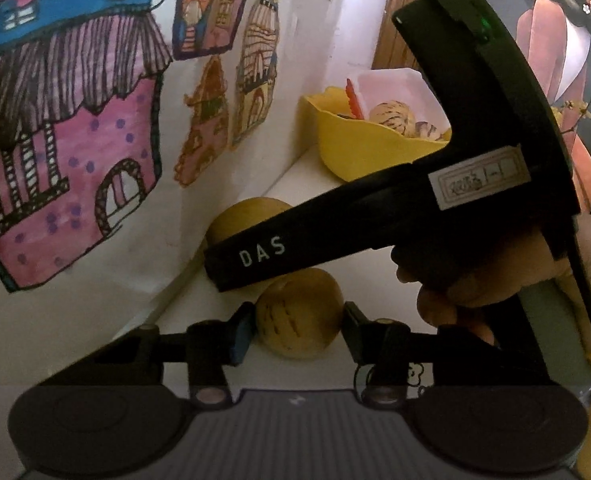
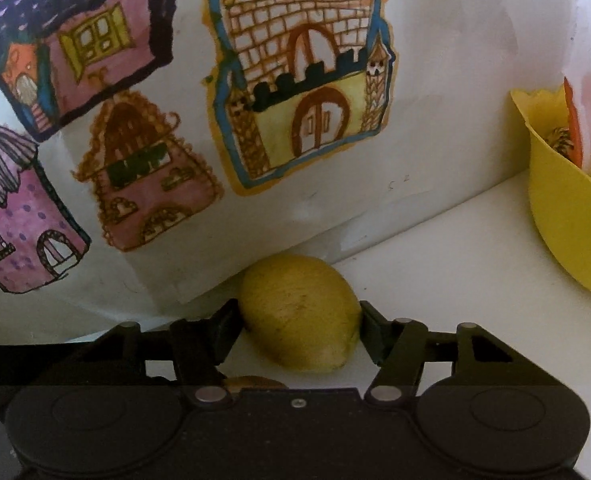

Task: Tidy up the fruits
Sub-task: 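Grasp the striped round fruit with the left tool while the right tool grasps the yellow pear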

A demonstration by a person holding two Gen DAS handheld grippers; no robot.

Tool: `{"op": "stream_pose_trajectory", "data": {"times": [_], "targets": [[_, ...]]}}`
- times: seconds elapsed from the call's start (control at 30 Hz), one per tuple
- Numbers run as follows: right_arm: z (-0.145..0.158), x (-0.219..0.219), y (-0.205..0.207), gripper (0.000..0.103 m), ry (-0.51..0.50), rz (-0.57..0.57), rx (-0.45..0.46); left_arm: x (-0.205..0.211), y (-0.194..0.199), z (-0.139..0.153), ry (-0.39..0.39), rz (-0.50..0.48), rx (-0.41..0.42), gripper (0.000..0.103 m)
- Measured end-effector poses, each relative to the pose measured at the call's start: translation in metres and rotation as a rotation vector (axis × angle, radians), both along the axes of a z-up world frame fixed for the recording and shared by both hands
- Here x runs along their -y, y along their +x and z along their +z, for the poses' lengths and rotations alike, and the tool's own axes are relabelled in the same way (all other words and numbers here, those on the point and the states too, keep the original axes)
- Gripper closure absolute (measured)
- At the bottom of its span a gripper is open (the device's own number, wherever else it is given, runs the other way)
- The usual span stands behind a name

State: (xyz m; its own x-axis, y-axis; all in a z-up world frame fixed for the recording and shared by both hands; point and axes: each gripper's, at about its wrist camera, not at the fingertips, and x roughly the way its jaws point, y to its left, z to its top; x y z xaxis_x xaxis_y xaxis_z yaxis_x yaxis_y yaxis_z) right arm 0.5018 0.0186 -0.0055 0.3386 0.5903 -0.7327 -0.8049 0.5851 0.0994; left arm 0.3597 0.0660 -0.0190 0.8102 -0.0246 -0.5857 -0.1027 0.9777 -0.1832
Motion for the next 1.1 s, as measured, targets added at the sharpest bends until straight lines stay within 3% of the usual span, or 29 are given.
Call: {"op": "stream_pose_trajectory", "data": {"times": [0.5, 0.83, 1.1], "targets": [[0.007, 0.025, -0.052, 0.041, -0.020, -0.080, -0.050, 0.007, -0.031, 0.008, 0.020, -0.014, -0.040, 0.053], [0.044, 0.065, -0.114, 0.041, -0.012, -0.127, -0.041, 0.022, -0.077, 0.033, 0.026, -0.055, -0.013, 0.053], [0.082, 0.131, -0.161, 0.041, 0.008, -0.168, -0.012, 0.050, -0.114, 0.054, 0.024, -0.116, 0.018, 0.053]]}}
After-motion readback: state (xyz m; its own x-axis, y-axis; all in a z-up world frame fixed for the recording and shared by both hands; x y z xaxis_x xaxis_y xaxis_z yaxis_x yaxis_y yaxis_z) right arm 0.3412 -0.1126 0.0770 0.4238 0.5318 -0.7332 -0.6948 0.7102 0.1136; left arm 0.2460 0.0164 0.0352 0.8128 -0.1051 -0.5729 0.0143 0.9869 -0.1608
